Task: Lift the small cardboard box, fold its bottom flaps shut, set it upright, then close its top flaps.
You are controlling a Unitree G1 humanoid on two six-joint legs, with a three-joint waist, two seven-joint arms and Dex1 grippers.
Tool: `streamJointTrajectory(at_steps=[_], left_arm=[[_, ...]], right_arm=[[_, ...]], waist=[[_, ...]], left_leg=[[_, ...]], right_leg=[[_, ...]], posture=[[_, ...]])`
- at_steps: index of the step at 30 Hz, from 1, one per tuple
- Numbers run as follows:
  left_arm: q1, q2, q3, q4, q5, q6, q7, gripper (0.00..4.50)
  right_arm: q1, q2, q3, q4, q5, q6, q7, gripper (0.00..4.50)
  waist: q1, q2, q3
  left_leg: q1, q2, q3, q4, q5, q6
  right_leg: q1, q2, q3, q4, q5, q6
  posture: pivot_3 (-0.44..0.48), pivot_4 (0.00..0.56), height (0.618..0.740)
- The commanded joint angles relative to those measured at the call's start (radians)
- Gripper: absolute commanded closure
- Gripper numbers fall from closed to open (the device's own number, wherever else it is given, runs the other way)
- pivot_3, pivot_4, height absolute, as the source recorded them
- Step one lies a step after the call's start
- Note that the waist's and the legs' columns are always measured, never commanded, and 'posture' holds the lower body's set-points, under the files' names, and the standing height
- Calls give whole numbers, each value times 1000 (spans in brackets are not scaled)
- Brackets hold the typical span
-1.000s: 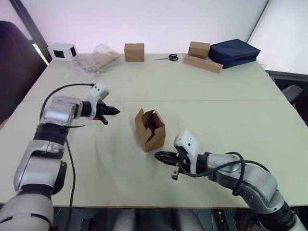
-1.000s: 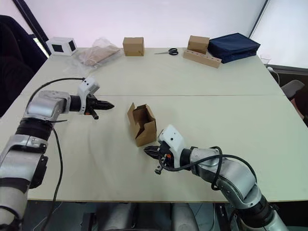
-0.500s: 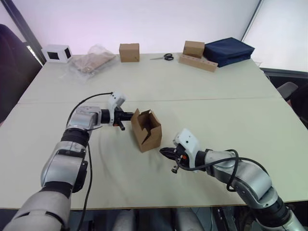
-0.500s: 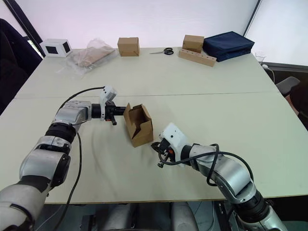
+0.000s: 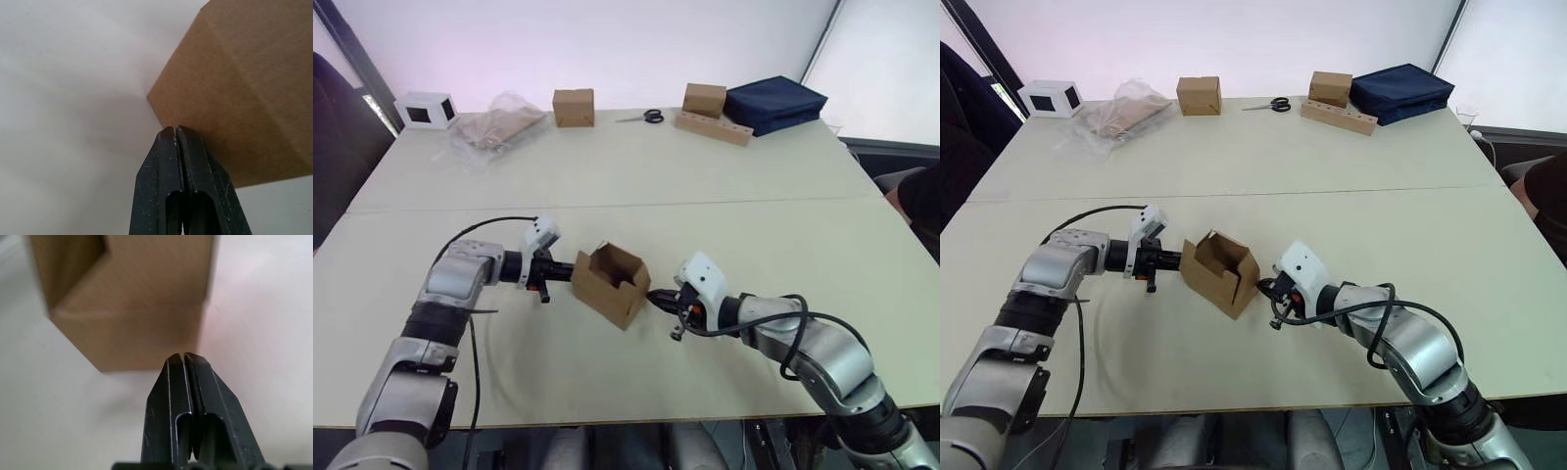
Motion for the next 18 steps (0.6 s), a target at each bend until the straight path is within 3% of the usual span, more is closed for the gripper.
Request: streamJointTrajectory(at_steps=[1,8,18], left_arm=[[46,26,42,-130,-56,61,31,4483],[130,37,45,-263,-112,130,90,4483],[166,2,20,-338,-161,178,170,4483]], right_arm=[[32,-43,-54,-37,-2,-25,35,4500],[90,-70,-105,-93,72,-11,116,4500],[59,3,-80,-26,17,-42,63,4500]], waist=[[0,0,0],[15,0,0],[18,0,0]], left_leg=[[0,0,0,0,0,0],[1,0,1,0,-3,6],[3,0,1,0,-3,6]], right_leg=[[0,0,0,0,0,0],[0,0,0,0,0,0],[2,0,1,0,0,0]], posture=[[0,150,740],[0,150,740],[0,150,740]])
